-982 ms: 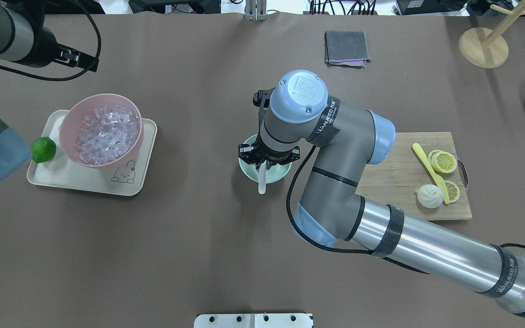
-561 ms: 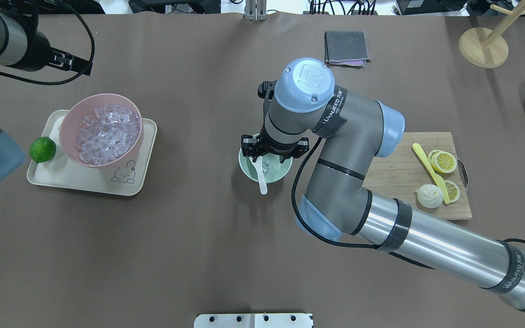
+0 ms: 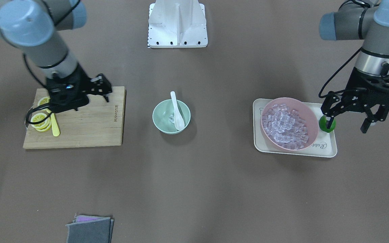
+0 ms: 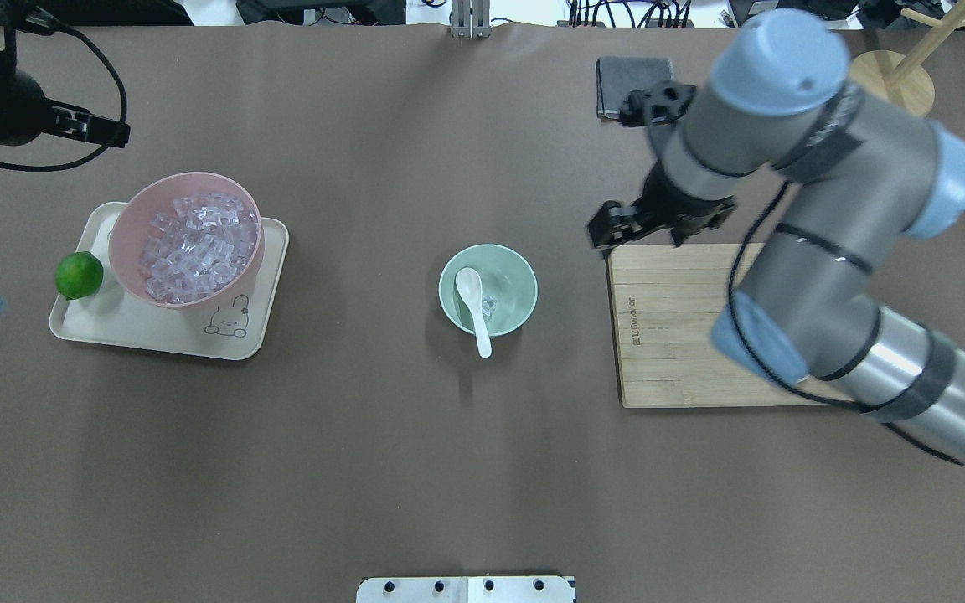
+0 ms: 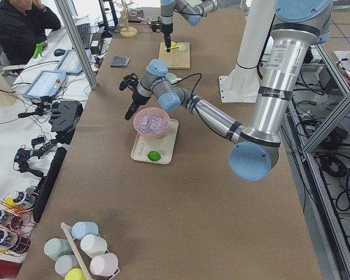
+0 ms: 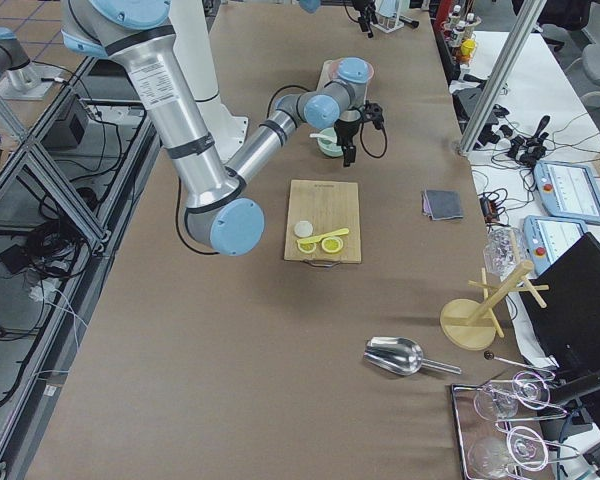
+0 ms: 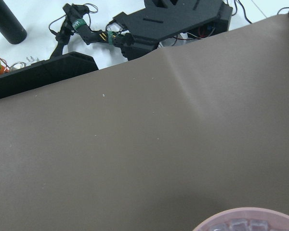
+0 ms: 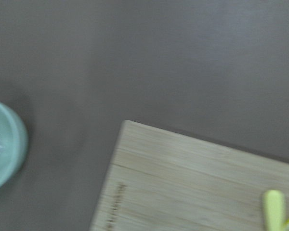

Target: Put spoon and ice into bowl

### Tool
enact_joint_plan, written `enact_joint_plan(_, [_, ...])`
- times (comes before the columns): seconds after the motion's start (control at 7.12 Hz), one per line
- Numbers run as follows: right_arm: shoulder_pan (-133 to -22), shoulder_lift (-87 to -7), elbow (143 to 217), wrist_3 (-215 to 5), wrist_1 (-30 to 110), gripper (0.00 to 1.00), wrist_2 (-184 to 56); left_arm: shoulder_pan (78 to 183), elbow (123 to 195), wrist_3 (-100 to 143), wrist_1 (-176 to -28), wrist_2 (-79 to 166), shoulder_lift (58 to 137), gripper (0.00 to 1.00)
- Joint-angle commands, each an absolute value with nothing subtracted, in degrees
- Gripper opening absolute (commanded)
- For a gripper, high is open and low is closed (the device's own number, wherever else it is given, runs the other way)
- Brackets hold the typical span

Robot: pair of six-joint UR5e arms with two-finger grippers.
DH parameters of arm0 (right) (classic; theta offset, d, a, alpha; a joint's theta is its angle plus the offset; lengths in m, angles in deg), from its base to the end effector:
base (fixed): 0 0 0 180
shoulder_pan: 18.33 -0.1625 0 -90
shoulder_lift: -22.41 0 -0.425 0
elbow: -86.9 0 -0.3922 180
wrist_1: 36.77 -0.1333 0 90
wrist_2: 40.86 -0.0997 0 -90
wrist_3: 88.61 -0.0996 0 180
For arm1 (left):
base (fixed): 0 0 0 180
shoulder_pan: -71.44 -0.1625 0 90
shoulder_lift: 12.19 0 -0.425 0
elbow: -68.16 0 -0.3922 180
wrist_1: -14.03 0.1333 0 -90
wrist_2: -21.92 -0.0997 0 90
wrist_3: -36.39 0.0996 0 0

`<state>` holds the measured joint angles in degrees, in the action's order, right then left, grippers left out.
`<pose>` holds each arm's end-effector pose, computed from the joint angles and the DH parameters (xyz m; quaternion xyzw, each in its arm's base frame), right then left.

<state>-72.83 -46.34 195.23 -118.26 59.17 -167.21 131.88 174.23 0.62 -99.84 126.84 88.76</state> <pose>-0.2785 -0.5184 0.3203 0.0709 -0.3996 -0.1366 0.9037 0.1864 -0.5469 0.3849 0.2954 0.3286 0.0072 0.8971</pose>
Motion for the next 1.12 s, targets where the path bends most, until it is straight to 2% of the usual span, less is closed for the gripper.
enact_joint_plan(0.0, [-91.19, -57.88, 190.40, -97.46, 59.03, 1.00, -172.59, 134.11, 174.16, 0.53, -100.05, 127.83, 85.56, 0.98])
enact_joint_plan(0.28, [-101.88, -60.11, 178.28, -89.56, 53.02, 1.00, -174.99, 135.85, 172.42, 0.61, -98.83, 132.27, 79.25, 0.98])
enact_joint_plan(0.42, [-104.53, -60.38, 175.26, -86.62, 51.40, 1.00, -176.20, 139.78, 169.97, 4.79, -98.82, 137.62, 78.61, 0.98])
enact_joint_plan(0.7, [-108.75, -64.93, 175.15, -84.32, 52.08, 1.00, -178.05, 149.88, 164.61, 15.97, -98.56, 150.61, 77.29, 0.98])
enact_joint_plan(0.98, [-109.03, -69.94, 176.02, -84.31, 51.56, 1.00, -179.54, 156.93, 163.00, 16.95, -95.77, 157.17, 75.89, 0.98])
